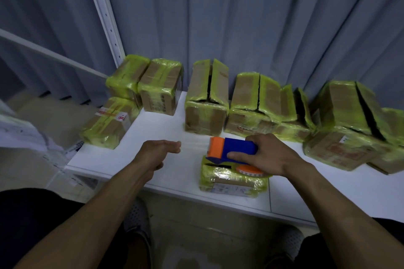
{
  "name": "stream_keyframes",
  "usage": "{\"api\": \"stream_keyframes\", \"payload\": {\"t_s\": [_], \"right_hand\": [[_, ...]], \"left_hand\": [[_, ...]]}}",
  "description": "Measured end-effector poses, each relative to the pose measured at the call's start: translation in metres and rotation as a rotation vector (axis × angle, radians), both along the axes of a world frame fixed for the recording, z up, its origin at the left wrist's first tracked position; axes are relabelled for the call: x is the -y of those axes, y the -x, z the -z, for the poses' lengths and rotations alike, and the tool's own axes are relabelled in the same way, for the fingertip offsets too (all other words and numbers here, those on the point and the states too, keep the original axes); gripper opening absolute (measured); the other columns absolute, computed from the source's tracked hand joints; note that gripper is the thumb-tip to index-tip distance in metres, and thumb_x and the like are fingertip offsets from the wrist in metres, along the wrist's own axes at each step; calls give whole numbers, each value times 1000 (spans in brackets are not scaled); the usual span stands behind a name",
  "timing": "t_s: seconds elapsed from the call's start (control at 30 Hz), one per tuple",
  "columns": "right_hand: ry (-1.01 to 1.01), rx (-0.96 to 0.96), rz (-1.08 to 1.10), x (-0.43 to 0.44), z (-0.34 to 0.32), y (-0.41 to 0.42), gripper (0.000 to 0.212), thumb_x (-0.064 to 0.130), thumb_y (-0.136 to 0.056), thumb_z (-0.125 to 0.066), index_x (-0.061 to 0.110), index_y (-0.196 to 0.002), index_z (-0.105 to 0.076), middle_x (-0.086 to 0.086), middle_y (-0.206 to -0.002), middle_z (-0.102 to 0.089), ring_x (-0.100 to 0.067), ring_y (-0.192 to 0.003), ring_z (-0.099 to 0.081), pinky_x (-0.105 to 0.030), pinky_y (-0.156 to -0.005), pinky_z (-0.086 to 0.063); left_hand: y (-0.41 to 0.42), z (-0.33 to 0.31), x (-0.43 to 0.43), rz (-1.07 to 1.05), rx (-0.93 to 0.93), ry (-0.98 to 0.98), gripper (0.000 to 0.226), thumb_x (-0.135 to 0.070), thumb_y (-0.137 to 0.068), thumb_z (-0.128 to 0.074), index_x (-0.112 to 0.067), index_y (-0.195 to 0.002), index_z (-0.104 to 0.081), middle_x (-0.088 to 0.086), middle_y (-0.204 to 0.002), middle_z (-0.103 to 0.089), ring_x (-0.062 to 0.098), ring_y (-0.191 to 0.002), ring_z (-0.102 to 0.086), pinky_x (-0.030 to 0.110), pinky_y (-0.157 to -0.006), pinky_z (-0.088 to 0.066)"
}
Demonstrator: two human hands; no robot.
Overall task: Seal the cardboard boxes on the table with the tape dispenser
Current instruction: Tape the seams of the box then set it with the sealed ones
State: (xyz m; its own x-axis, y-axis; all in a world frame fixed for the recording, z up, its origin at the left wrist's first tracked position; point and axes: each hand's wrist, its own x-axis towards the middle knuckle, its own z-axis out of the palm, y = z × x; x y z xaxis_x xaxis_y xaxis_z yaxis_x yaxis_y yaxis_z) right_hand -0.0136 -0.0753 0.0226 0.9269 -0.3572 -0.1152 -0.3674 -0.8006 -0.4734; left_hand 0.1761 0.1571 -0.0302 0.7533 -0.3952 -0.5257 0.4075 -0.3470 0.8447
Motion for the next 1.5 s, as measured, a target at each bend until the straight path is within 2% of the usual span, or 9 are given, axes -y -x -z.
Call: {"api": "stream_keyframes", "payload": {"t_s": [0.2, 0.47, 0.77, 1.0, 1.1, 1.2, 1.27, 1.4, 1.5], "right_hand": [[136, -94, -15, 9, 10, 1, 66, 94, -66, -57, 29, -76, -62, 6, -72, -65, -7, -66, -62, -33, -64, -57], [178, -224, -35, 12, 35, -3, 60, 91, -68, -58, 32, -76, -58, 9, -72, -63, -7, -68, -61, -28, -62, -50], [221, -249, -38, 8, 43, -6, 59, 91, -69, -58, 32, -76, -56, 12, -73, -59, -4, -68, -57, -28, -60, -45], [220, -214, -20, 7, 47, -9, 56, 87, -71, -63, 32, -75, -53, 11, -71, -57, -4, -65, -55, -26, -57, -41], [215, -218, -30, 5, 48, -9, 58, 89, -69, -61, 33, -76, -51, 11, -73, -57, -8, -68, -58, -28, -59, -45], [223, -213, -21, 4, 49, -8, 59, 90, -70, -58, 32, -76, -51, 10, -73, -57, -11, -70, -58, -30, -63, -51], [228, -195, -5, 4, 49, -7, 59, 89, -76, -53, 30, -76, -51, 10, -72, -56, -11, -68, -57, -32, -65, -52], [163, -97, 27, 2, 51, -5, 45, 73, -88, -56, 28, -88, -51, 8, -78, -60, -13, -72, -60, -33, -63, -54], [76, -42, 85, 4, 49, 0, 37, 64, -90, -60, 29, -100, -52, 7, -83, -65, -12, -76, -65, -37, -66, -59]], "left_hand": [[20, 34, 7, 10, -58, -28, 19, -27, -78, -82, -17, -94, -78, 1, -91, -68, 15, -75, -51, 24, -59, -38], [38, 71, 17, 8, -111, -97, 14, -28, -86, -75, -16, -94, -75, -1, -91, -65, 14, -74, -53, 23, -59, -40], [43, 93, 27, 56, -294, -149, 34, -32, -84, -75, -8, -107, -70, 8, -105, -63, 17, -76, -50, 23, -53, -38], [50, 87, 32, 132, -306, -192, 44, -41, -80, -78, -6, -103, -65, 2, -100, -62, 16, -71, -48, 26, -58, -38], [47, 90, 36, 114, -64, -141, 35, -33, -81, -80, -12, -106, -70, 4, -108, -69, 21, -88, -65, 28, -71, -53], [53, 86, 42, 38, -21, 72, 4, -24, -88, -74, -21, -88, -77, 6, -102, -76, 18, -90, -72, 30, -84, -58], [60, 81, 42, 110, -16, 94, 14, -29, -91, -71, -25, -79, -78, 4, -94, -77, 17, -88, -73, 30, -82, -59], [59, 69, 38, 220, -137, 197, 20, -21, -95, -63, -15, -112, -73, 7, -114, -73, 14, -95, -71, 19, -71, -56], [49, 74, 33, 476, 143, 77, 72, -31, -86, -76, -31, -148, -40, -11, -140, -49, 11, -119, -57, 22, -83, -54]]}}
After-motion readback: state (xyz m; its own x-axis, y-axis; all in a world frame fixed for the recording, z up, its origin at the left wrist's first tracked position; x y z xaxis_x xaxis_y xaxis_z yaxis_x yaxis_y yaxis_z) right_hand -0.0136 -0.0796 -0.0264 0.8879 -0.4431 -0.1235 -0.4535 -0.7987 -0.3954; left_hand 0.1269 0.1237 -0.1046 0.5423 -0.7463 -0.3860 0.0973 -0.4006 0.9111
